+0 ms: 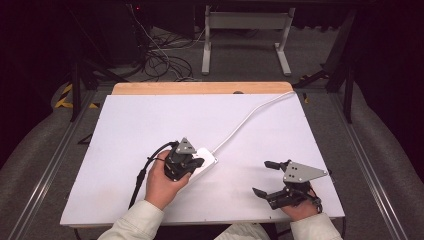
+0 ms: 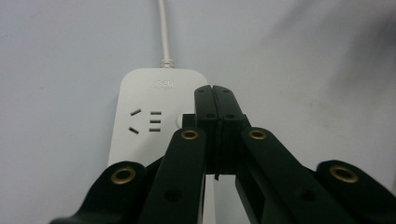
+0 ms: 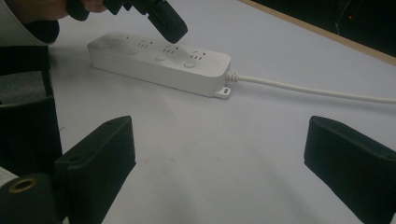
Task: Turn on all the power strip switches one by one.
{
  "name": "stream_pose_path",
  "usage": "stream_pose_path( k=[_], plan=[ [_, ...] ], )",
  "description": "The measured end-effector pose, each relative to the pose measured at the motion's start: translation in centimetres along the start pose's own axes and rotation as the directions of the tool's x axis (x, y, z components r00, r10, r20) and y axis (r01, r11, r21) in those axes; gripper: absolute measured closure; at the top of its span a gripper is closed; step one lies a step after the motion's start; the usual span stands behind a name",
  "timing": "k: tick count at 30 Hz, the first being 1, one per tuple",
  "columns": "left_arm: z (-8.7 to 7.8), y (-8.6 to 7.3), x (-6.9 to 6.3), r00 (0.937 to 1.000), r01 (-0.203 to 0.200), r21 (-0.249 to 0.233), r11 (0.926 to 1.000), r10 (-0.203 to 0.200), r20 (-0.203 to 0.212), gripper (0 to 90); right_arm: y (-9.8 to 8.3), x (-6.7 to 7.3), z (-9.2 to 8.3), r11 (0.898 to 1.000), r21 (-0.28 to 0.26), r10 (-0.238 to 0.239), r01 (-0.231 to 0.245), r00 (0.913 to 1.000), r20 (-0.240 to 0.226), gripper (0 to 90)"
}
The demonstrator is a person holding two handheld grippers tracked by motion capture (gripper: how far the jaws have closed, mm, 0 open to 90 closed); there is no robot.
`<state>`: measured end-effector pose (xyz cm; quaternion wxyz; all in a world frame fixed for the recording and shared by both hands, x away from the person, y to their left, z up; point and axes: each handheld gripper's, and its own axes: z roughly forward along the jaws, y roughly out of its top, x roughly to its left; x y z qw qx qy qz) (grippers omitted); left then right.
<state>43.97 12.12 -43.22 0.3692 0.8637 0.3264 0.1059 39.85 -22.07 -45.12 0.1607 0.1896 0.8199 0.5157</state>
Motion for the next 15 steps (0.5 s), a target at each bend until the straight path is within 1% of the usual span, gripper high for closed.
stream_pose_path(
  k=[1,11,12,13,15],
  plan=[
    [0.2,0.0,0.0,1.0000,0.005,-0.001,1.0000,-0.005,-0.002,90.0,0.0,0.0,0.0,1.000,0.000,0.000,0.000,1.0000,0.000,9.4],
    [1.4,0.0,0.4,0.9998,0.010,0.002,1.0000,-0.010,-0.017,90.0,0.0,0.0,-0.1,1.000,0.000,-0.002,0.002,1.0000,0.002,9.4],
    [1.5,0.0,0.4,0.9997,0.017,0.005,0.9999,-0.016,-0.019,90.0,0.0,0.0,-0.1,1.000,0.001,-0.003,0.003,1.0000,0.003,9.4],
    [1.6,0.0,0.5,0.9997,0.008,0.010,0.9999,-0.008,-0.024,90.0,0.0,0.0,-0.1,1.000,-0.001,-0.002,0.002,1.0000,0.002,9.4],
    [1.9,-0.1,0.6,0.9995,0.008,0.017,0.9998,-0.008,-0.029,90.0,0.0,0.0,-0.1,1.000,-0.001,-0.002,0.002,1.0000,0.002,9.4]
  ],
)
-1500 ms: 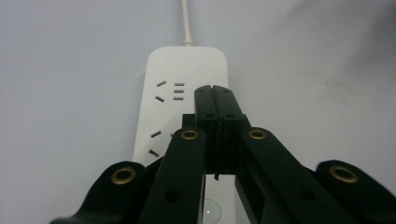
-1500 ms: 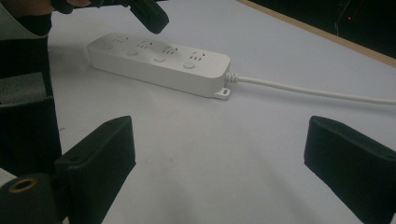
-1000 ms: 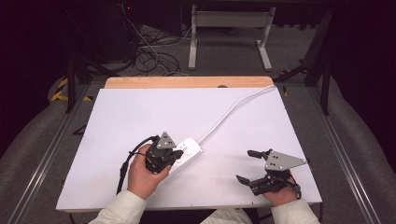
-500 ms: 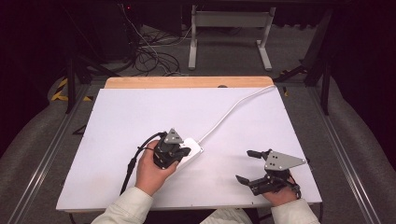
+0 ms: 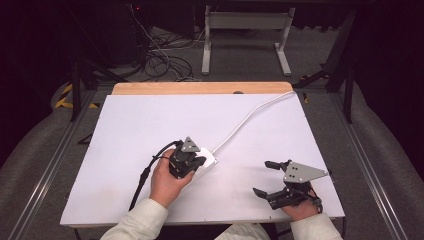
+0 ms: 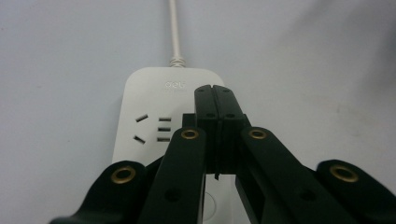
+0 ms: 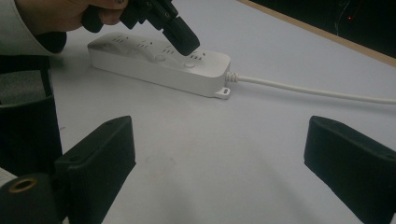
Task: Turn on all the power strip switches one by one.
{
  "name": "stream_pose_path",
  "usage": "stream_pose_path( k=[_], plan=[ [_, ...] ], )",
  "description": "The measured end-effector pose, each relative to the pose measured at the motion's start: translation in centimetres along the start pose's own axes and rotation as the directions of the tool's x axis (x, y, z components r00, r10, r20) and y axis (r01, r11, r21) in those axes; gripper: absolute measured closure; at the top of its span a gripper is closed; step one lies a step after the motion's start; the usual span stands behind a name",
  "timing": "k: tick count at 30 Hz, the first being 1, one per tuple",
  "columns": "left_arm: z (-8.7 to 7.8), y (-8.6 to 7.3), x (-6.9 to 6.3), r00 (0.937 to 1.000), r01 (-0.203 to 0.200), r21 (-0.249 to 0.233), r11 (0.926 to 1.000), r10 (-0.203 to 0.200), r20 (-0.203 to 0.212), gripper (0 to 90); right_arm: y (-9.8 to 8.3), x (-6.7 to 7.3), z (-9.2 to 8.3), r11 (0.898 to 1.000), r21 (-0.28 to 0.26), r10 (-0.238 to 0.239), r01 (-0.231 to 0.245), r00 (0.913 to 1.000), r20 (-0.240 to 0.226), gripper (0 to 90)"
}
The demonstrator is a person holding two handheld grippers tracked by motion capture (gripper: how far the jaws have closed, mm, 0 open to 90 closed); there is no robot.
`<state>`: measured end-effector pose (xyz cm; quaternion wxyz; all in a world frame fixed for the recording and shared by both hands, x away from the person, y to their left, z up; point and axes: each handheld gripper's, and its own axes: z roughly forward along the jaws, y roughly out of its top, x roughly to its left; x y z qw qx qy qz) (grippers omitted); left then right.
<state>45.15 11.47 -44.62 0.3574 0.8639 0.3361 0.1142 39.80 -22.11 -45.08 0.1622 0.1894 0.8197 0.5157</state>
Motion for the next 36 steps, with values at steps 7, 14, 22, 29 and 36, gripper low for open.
stream_pose_path(
  k=[7,14,22,29,36],
  plan=[
    [0.7,0.0,0.1,0.9999,0.009,0.013,0.9999,-0.008,-0.012,90.0,0.0,0.0,0.0,1.000,0.000,-0.001,0.001,1.0000,0.001,9.4],
    [1.0,-0.1,0.0,0.9997,-0.002,0.023,0.9997,0.003,-0.023,90.0,0.0,0.0,-0.1,1.000,-0.001,-0.001,0.001,1.0000,0.000,9.4],
    [1.1,-0.1,0.0,0.9996,-0.001,0.026,0.9997,0.001,-0.028,90.0,0.0,0.0,-0.1,1.000,0.000,-0.002,0.002,1.0000,-0.001,9.4],
    [1.2,-0.1,0.0,0.9997,-0.009,0.034,0.9994,0.010,-0.022,90.0,0.0,0.1,0.0,1.000,0.002,-0.003,0.003,1.0000,-0.004,9.4],
    [1.1,-0.4,0.6,0.9996,0.011,0.024,0.9996,-0.010,-0.026,90.0,0.0,0.1,0.0,1.000,0.002,-0.002,0.002,1.0000,-0.004,9.4]
  ],
)
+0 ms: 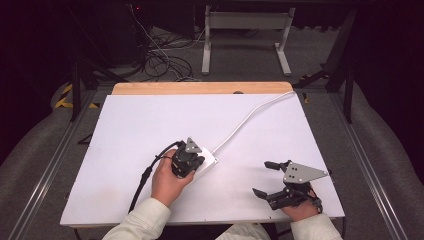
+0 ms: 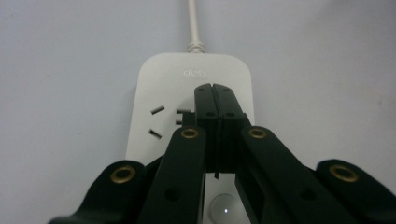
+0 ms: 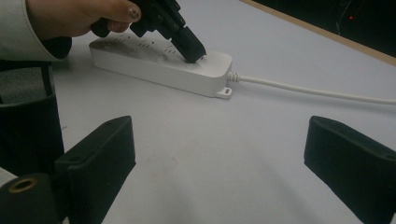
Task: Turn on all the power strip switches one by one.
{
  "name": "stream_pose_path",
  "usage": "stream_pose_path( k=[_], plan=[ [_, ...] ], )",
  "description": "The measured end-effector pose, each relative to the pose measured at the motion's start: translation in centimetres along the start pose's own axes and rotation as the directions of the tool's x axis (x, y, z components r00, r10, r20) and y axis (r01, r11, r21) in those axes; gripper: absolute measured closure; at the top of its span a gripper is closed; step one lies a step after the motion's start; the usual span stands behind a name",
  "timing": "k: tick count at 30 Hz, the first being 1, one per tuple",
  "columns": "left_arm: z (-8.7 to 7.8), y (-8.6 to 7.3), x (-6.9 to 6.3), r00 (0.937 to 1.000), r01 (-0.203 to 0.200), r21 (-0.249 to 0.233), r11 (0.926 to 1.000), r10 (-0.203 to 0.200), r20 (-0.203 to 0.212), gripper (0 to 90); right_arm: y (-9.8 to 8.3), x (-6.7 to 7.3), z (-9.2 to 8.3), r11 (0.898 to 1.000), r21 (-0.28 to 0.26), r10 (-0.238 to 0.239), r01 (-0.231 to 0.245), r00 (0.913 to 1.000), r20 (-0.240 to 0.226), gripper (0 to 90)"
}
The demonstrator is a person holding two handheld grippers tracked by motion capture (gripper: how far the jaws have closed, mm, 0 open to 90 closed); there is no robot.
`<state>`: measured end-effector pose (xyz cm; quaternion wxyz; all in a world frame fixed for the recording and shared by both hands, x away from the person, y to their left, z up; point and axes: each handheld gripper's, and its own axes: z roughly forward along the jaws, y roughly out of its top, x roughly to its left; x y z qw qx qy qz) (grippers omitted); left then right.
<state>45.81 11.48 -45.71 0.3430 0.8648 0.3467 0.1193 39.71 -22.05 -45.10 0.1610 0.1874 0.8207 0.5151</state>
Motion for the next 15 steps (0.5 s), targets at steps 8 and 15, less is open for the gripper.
stream_pose_path(
  k=[8,15],
  plan=[
    [-0.02,-0.13,0.05,1.0000,-0.008,-0.009,0.9999,0.008,0.001,90.0,0.00,-0.02,0.08,1.000,0.003,0.001,-0.001,1.0000,-0.002,9.4],
    [0.01,-0.14,-0.31,0.9993,-0.032,-0.006,0.9995,0.032,-0.019,90.0,-0.01,-0.01,0.15,1.000,0.004,0.002,-0.002,1.0000,-0.003,9.4]
  ],
)
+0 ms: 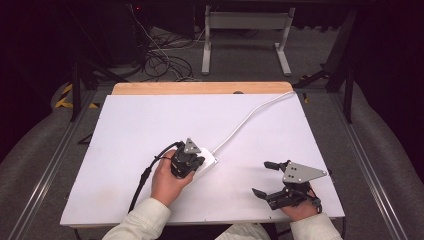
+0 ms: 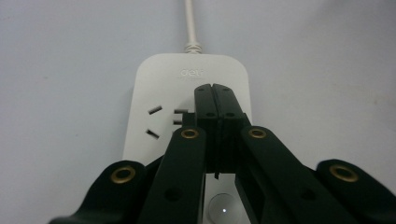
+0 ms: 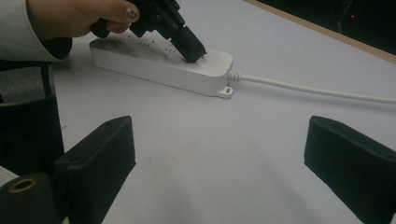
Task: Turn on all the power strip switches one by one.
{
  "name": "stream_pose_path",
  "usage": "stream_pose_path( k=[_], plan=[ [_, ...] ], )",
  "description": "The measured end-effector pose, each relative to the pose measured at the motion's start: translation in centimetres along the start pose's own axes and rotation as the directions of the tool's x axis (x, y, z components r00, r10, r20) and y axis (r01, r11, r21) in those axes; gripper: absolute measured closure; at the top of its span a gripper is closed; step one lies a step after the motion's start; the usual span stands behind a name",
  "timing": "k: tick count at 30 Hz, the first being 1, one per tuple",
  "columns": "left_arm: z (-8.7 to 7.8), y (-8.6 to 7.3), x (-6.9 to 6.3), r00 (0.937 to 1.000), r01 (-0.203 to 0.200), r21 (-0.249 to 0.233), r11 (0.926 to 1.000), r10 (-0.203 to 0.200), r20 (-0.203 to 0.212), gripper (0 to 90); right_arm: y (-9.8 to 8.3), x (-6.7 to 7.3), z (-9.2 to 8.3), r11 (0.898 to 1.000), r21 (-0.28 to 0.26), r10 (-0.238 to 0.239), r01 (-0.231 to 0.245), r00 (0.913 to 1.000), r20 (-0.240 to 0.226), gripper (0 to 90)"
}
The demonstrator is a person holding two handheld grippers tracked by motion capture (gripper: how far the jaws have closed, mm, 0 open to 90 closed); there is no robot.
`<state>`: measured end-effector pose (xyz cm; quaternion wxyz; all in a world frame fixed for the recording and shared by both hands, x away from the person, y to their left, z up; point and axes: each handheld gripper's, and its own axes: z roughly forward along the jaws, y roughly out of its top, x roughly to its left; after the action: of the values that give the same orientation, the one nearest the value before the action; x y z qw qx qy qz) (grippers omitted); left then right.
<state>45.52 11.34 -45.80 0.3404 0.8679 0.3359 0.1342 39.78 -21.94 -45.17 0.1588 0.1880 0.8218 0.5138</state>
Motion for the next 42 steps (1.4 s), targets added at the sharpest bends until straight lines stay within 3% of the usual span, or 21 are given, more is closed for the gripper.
stream_pose_path(
  k=[7,10,12,15,17,19,21,27,29,34,37,42],
  plan=[
    [0.1,0.0,-0.1,0.9999,-0.006,0.006,1.0000,0.006,0.012,90.0,0.0,0.0,0.1,1.000,0.003,0.001,-0.001,1.0000,0.000,9.4],
    [0.1,0.2,-0.3,0.9998,-0.018,0.018,0.9997,0.018,-0.006,90.0,0.0,0.0,0.1,1.000,0.005,0.002,-0.002,1.0000,0.000,9.4],
    [0.2,0.2,-0.3,0.9999,-0.011,0.025,0.9996,0.010,0.008,90.0,0.0,0.1,0.1,1.000,0.004,0.002,-0.002,1.0000,-0.001,9.4],
    [0.2,0.6,-0.6,0.9994,-0.032,0.047,0.9984,0.032,-0.014,90.0,0.0,0.1,0.1,1.000,0.003,0.003,-0.003,1.0000,0.001,9.4],
    [0.1,0.5,-0.6,0.9996,-0.015,0.042,0.9990,0.017,-0.024,90.0,0.0,0.0,0.1,1.000,0.005,0.002,-0.002,1.0000,0.003,9.4],
    [-0.8,0.3,-0.2,0.9999,0.012,0.004,0.9999,-0.012,-0.004,90.0,-0.1,0.0,-0.1,1.000,-0.001,0.005,-0.005,1.0000,0.004,9.4],
    [-2.0,0.4,0.2,0.9982,0.044,-0.054,0.9976,-0.042,0.044,90.0,-0.1,-0.1,-0.1,1.000,-0.004,0.008,-0.008,1.0000,0.006,9.4],
    [-4.6,0.1,0.3,0.9981,0.048,-0.119,0.9918,-0.043,0.045,89.3,-0.1,-0.2,-0.1,1.000,-0.004,0.008,-0.008,0.9999,0.008,9.4],
    [-5.3,-0.1,0.3,0.9986,0.045,-0.140,0.9891,-0.040,0.035,73.0,-0.1,-0.1,-0.2,1.000,-0.005,0.006,-0.006,0.9999,0.012,9.4],
    [-7.5,-0.7,0.5,0.9986,0.019,-0.184,0.9827,-0.009,0.052,66.1,-0.1,-0.1,-0.4,1.000,-0.009,0.008,-0.008,0.9998,0.016,9.4],
    [-8.8,-1.4,1.1,0.9973,0.036,-0.210,0.9771,-0.021,0.070,59.6,-0.1,-0.1,-0.4,1.000,-0.010,0.009,-0.008,0.9998,0.017,9.4],
    [-10.7,-2.6,1.7,0.9989,0.024,-0.262,0.9648,-0.012,0.044,45.9,-0.1,-0.1,-0.4,1.000,-0.009,0.009,-0.008,0.9998,0.017,9.4]
  ],
)
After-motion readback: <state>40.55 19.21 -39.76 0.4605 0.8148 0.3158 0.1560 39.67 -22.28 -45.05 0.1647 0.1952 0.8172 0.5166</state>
